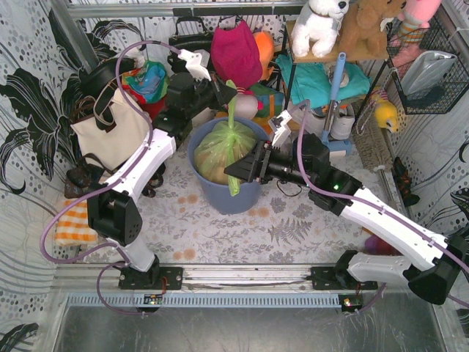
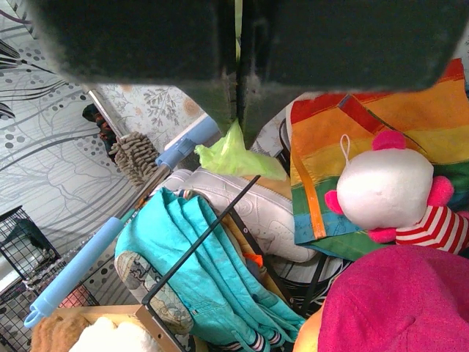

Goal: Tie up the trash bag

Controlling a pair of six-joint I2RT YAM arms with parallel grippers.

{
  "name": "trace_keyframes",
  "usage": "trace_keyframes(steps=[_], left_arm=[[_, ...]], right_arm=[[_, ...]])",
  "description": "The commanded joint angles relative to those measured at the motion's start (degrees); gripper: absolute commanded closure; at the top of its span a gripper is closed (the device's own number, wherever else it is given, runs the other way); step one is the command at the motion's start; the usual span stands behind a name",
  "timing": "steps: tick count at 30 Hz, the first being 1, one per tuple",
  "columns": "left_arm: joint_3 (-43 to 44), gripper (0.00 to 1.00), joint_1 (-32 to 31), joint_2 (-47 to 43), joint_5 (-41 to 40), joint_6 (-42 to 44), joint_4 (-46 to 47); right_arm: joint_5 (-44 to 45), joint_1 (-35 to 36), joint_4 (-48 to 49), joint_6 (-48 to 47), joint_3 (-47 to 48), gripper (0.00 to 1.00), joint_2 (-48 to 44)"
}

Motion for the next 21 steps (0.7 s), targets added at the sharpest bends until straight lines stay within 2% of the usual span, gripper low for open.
trace_keyframes(steps=[1, 4, 7, 12, 17, 21], left_arm=[[-1.2, 1.0, 0.4, -2.2, 0.2, -0.6, 2.9], [-1.4, 1.0, 0.4, -2.5, 0.2, -0.5, 3.0], [-1.3, 1.0, 0.4, -2.5, 0.3, -0.4, 3.0], [-1.1, 1.0, 0.3, -2.2, 0.6, -0.6, 3.2], [-1.1, 1.0, 0.3, -1.9, 0.7, -0.7, 3.3], [-1.2, 1.0, 0.4, -1.9, 0.7, -0.6, 3.4]], right_arm=[[7.1, -0.1, -10.5, 1.1, 3.2, 0.29, 1.7], [9.3, -0.2, -15.8, 2.2, 6.4, 0.2, 3.9], [9.1, -0.2, -17.8, 3.3, 8.1, 0.2, 6.0], [7.3, -0.2, -16.7, 3.4, 9.0, 0.35, 8.3], [5.3, -0.2, -14.7, 3.3, 10.0, 0.41, 10.2], [3.1, -0.3, -13.6, 3.3, 10.5, 0.62, 11.0]])
